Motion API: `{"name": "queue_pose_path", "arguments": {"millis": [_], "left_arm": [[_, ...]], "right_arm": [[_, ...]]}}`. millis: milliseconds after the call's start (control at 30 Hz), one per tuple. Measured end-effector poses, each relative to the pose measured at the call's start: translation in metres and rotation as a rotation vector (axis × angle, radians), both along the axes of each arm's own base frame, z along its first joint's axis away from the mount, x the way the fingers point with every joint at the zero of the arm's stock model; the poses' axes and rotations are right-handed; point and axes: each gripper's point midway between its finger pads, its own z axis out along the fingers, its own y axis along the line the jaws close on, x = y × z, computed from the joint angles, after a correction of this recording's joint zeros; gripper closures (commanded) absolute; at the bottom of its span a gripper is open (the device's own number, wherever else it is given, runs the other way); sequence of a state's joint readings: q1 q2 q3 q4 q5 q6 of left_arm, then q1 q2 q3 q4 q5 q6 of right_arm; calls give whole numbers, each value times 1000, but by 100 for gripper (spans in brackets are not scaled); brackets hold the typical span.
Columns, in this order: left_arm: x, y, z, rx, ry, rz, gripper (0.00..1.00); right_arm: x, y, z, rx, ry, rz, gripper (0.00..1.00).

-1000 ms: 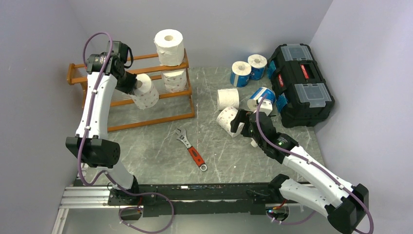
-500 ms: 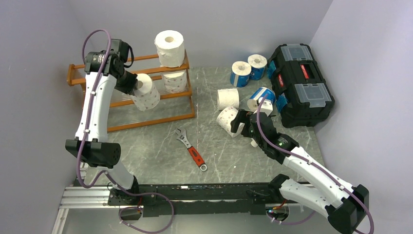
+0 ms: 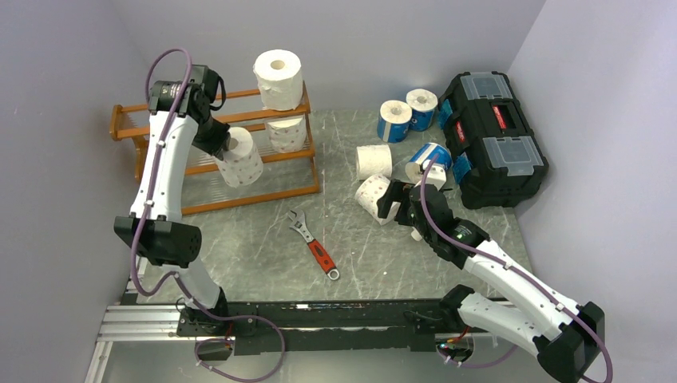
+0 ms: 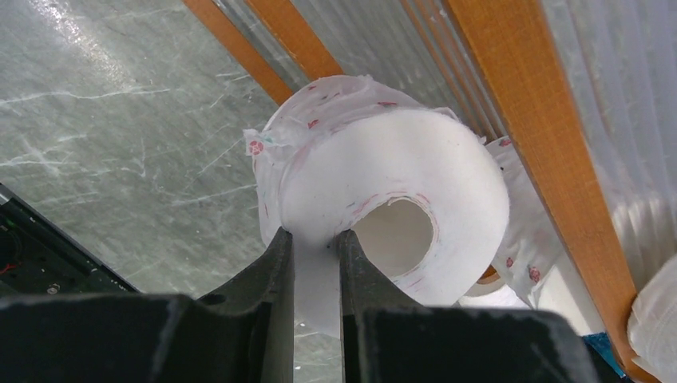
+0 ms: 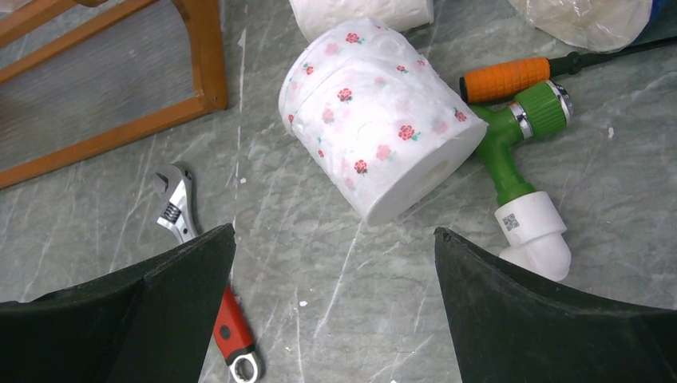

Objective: Place and organize the paper towels onto the shelf
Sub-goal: Place the paper towel on the shelf.

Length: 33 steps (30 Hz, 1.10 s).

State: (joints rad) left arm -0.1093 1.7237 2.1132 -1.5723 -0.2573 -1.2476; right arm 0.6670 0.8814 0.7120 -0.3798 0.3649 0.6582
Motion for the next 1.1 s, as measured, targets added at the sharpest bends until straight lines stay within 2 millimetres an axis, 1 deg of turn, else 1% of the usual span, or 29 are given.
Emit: {"name": "queue_pose_path", "arguments": {"millis": [400, 800, 933, 967, 1100], "left_arm": [[13, -5, 6, -7, -24, -12, 100], [33, -8, 2, -14, -63, -9, 100], [34, -8, 2, -15, -72, -6, 100], [35, -8, 2, -15, -74, -6, 100], [38, -8, 2, -15, -83, -6, 89]], "right_arm": [[-1, -1, 3, 7, -9, -1, 3], [-2, -2, 3, 7, -10, -2, 3], [-2, -3, 5, 12, -17, -4, 3], [-2, -3, 5, 12, -18, -4, 3], [-2, -3, 5, 13, -18, -4, 3]]}}
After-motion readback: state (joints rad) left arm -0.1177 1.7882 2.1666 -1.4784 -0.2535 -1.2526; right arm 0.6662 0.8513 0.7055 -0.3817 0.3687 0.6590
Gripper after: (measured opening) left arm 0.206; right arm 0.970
